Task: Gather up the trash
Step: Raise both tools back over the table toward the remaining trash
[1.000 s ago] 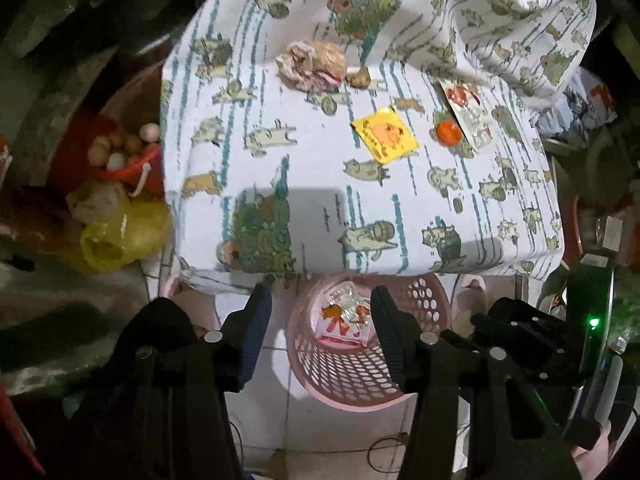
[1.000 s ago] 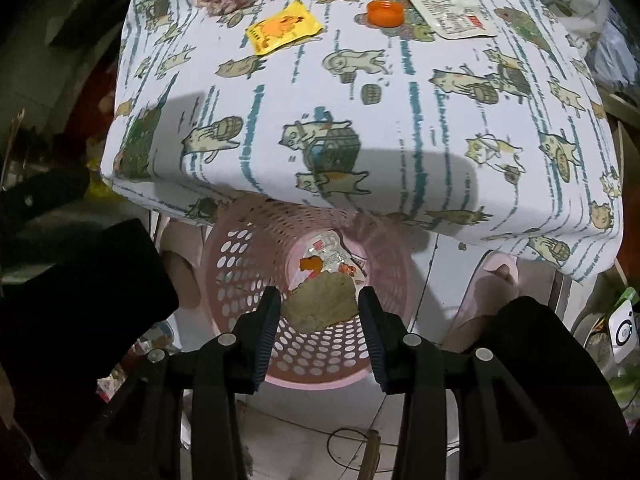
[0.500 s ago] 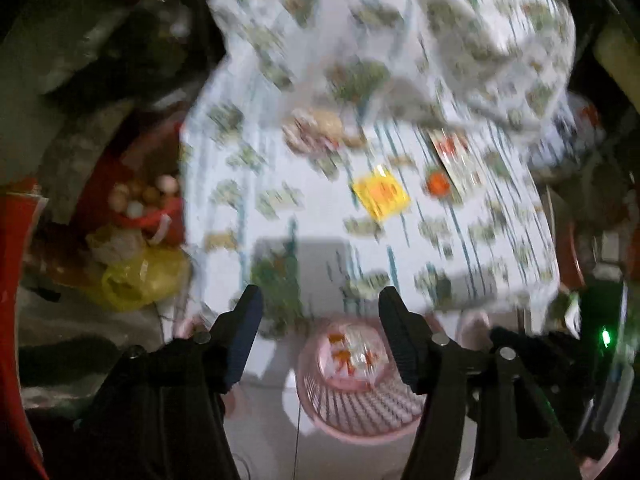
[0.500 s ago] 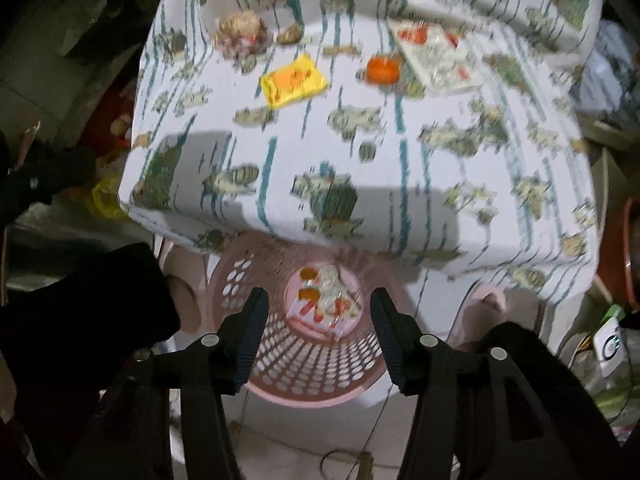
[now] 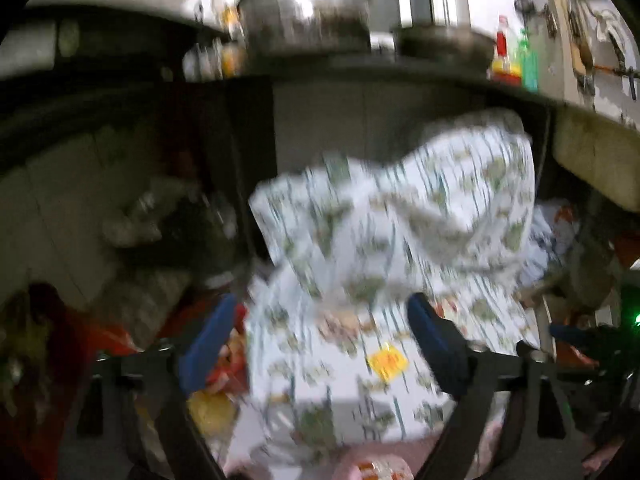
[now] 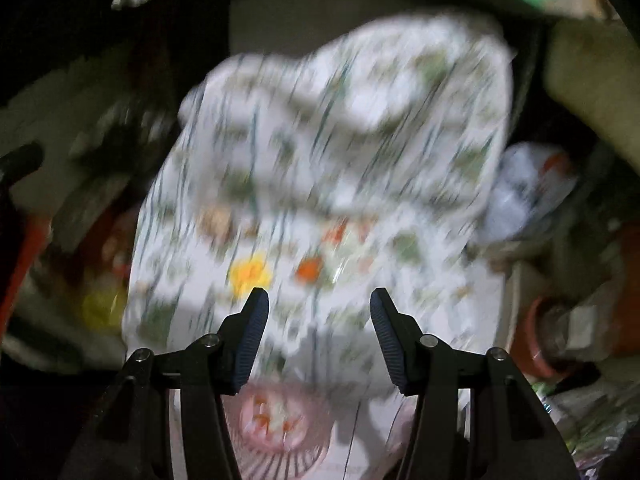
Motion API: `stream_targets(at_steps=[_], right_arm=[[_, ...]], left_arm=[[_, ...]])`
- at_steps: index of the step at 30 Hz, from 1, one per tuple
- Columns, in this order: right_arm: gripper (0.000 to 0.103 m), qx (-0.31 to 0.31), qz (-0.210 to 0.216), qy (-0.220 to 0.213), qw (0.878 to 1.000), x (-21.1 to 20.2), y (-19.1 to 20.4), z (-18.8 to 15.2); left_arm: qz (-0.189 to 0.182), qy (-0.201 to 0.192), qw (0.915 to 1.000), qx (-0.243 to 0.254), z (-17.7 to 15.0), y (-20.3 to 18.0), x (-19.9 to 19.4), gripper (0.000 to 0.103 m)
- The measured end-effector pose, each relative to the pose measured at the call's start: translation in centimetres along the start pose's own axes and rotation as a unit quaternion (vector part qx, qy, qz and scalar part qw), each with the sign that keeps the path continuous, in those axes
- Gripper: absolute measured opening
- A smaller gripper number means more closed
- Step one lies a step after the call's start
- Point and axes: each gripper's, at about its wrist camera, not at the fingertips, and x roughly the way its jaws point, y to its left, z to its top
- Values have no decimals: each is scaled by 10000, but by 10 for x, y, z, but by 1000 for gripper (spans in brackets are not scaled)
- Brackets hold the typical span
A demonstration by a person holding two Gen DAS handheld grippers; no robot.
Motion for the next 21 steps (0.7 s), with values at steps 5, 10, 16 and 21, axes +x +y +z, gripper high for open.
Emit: stream_targets(at_steps=[5, 10, 16, 21], right_arm=[[74, 222, 125, -654, 9975, -33, -12, 48], [86, 104, 33, -1313, 9913, -47, -16, 69], [86, 190, -102, -1166, 9929, -16, -26, 43], [86, -36, -257, -751, 9968, 18, -23, 41]], left_arm=[[-147, -647, 9969, -424, 34, 9, -20, 103], [-20, -706, 9972, -237, 41, 4, 1, 103], [119, 9, 9989, -450, 0, 13, 52, 103], [140, 311, 9985, -428, -7, 16, 84, 103]])
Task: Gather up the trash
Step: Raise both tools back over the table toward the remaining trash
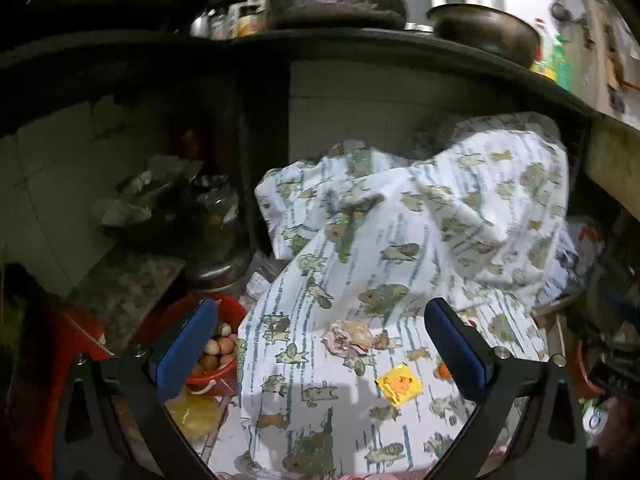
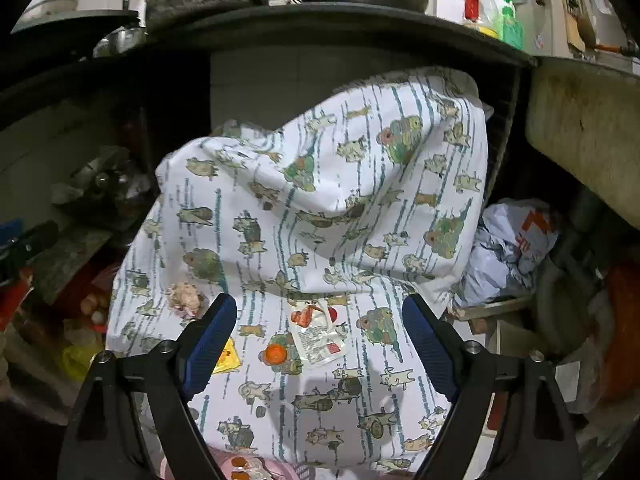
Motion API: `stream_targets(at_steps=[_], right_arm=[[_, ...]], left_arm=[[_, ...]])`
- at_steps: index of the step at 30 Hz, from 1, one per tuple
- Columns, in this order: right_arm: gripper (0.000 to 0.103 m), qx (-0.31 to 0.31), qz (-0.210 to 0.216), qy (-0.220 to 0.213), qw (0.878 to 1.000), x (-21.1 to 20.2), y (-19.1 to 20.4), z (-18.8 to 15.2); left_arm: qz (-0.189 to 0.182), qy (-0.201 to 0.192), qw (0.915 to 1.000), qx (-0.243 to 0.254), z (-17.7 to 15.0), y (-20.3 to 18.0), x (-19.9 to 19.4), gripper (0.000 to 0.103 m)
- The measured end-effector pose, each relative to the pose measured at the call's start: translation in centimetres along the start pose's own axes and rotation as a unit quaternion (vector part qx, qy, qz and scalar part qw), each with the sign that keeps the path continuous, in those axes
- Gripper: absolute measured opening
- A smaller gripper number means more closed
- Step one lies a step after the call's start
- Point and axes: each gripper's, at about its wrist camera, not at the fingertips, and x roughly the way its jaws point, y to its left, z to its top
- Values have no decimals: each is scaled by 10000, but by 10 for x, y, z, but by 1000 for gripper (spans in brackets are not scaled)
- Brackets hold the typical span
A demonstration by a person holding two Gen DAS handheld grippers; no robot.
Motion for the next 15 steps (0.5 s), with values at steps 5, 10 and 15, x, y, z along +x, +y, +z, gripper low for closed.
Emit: stream_targets(at_steps=[5, 10, 15], right_arm=[[86, -137, 44, 180, 9997, 13, 8, -4], [86, -192, 3, 210, 9996, 20, 10, -2], [87, -13, -46, 148, 9999, 24, 6, 3]], left_arm=[[-39, 160, 9998, -112, 8, 5, 16, 103], [44, 197, 9998, -25, 17, 6, 27, 103], [130, 214, 9997, -11, 24, 12, 35, 103]])
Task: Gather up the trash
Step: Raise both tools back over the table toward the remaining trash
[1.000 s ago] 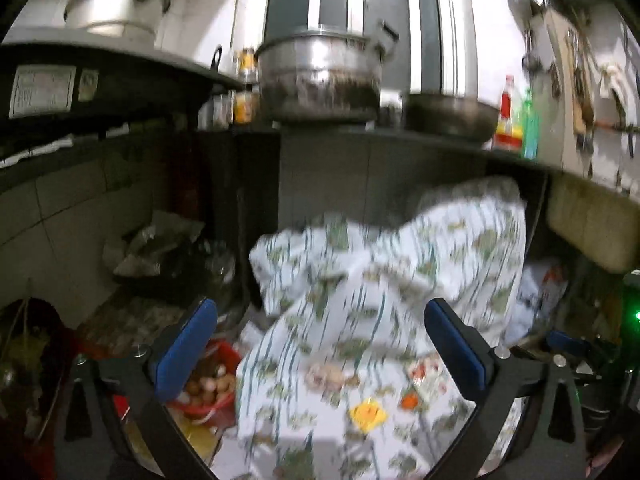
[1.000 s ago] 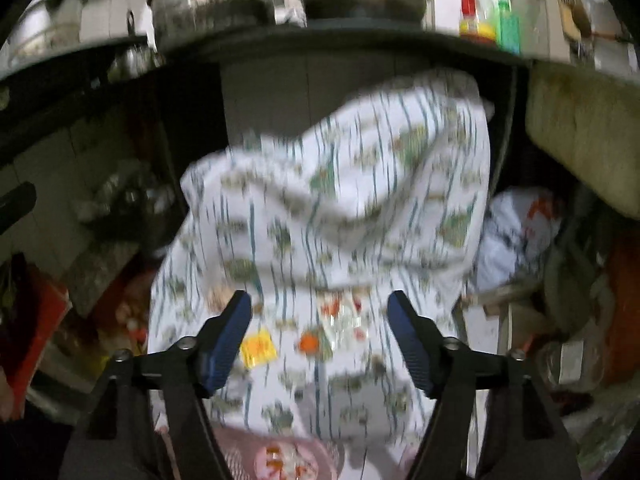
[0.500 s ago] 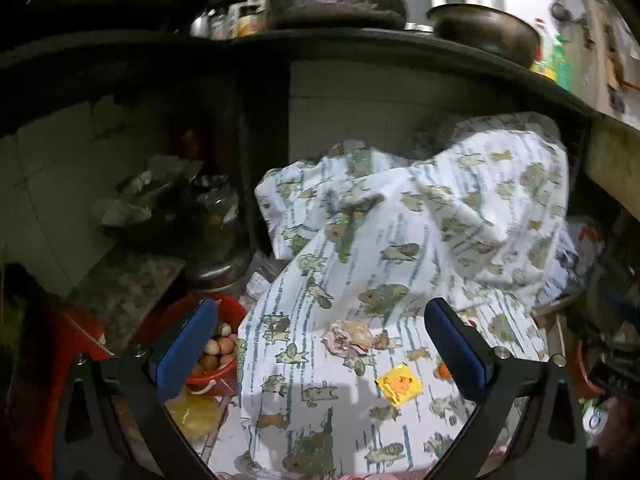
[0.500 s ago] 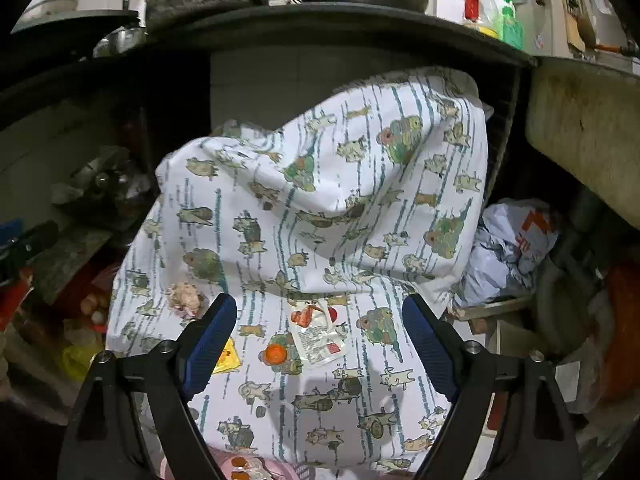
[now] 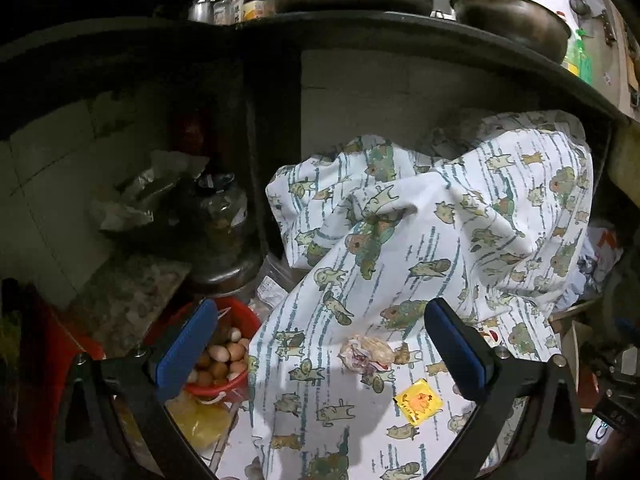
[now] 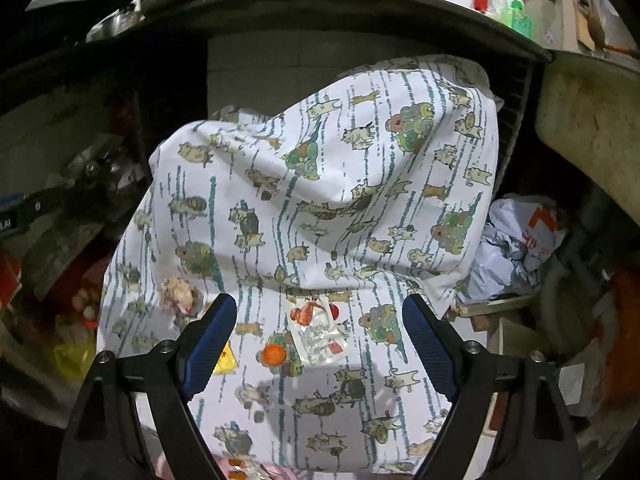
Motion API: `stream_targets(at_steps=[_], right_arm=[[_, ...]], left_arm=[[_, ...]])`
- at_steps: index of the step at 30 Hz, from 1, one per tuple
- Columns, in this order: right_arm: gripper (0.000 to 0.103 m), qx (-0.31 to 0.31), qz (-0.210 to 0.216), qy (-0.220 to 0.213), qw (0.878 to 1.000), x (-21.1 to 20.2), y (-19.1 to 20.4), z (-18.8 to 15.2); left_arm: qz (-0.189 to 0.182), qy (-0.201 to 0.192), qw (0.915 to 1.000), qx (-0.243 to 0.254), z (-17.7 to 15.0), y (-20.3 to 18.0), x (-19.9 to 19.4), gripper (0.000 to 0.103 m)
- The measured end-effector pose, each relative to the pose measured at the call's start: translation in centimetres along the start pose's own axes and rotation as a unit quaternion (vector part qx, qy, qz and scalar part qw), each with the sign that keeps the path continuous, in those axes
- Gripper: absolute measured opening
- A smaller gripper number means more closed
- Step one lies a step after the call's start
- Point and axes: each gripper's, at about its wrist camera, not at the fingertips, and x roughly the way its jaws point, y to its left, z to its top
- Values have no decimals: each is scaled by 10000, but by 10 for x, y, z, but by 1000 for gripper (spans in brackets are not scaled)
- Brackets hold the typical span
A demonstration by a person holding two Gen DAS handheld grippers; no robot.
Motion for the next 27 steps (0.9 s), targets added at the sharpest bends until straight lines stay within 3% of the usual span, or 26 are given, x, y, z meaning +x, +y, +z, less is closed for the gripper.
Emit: stream_targets(at_steps=[4, 9, 13, 17, 22, 27], right_arm=[[89, -133, -57, 160, 9998, 19, 7, 2], [89, -147, 474, 759, 9959, 52, 13, 13], [89, -120, -29, 712, 9974, 72, 7, 8], [89, -99, -38, 1072, 9942, 94, 1, 6], [89, -26, 186, 1733, 9847, 121, 4, 0], [85, 131, 620, 2398, 9688, 139, 13, -18]], left_arm=[[54, 108, 9999, 24, -1, 3, 6, 103], [241, 298, 9984, 407, -9, -7, 17, 103], [228, 495, 9973, 500, -14, -13, 26, 103], [152, 637, 9969, 434, -13, -14, 35, 103], [-88, 1113, 9937, 34, -12, -10, 52, 103], [230, 1634, 9857, 341, -21, -19, 72, 103]])
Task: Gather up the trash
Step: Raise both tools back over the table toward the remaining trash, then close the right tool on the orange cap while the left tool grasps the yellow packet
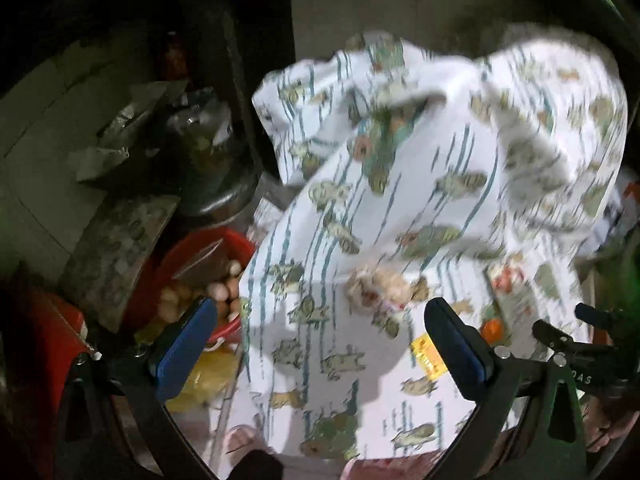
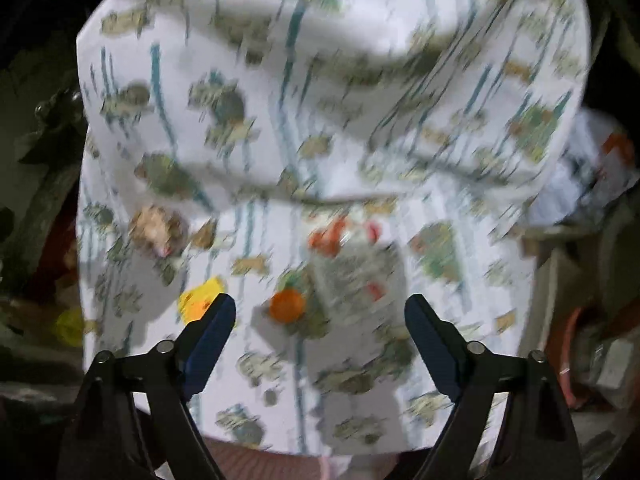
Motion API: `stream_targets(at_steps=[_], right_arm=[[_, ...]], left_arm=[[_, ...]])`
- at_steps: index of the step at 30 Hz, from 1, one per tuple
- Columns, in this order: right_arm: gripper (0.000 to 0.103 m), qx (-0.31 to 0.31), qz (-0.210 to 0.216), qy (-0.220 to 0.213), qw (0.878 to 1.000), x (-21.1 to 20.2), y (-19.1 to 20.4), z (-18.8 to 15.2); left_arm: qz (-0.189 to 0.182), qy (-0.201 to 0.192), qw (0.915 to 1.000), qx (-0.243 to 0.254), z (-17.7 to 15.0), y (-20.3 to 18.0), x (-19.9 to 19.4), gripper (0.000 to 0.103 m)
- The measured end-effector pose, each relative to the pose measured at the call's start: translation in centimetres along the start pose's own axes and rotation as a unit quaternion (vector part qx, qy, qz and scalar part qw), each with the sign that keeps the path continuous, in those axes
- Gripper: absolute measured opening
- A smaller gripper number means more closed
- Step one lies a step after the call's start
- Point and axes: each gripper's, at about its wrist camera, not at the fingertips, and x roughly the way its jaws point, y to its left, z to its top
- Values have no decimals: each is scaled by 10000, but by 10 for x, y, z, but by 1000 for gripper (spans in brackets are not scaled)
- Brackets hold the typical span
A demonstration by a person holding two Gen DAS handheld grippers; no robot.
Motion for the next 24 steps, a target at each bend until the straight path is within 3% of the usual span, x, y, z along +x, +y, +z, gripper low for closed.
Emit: stream_targets(at_steps=[4, 8, 14, 16, 19, 24], right_arm=[[83, 75, 272, 413, 9987, 20, 11, -6], [83, 204, 64, 644, 9977, 39, 14, -5], [76, 159, -103, 936, 9954, 72, 34, -10], [68, 164, -213, 997, 9947, 80, 37, -10], [67, 172, -231, 1059, 9940, 88, 37, -10], [63, 171, -438, 1138, 9924, 104, 29, -6]], left_arm=[[-244, 343, 9991, -104, -4, -4, 11, 103], [-669, 659, 9942, -530, -5, 0, 23, 103], [-505, 732, 9942, -596, -8, 2, 29, 103], [-617, 782, 9926, -689, -8, 7, 30, 103], [-898, 855, 9889, -816, -8, 17, 28, 103], [-896, 890, 9875, -945, -8, 28, 30, 103]])
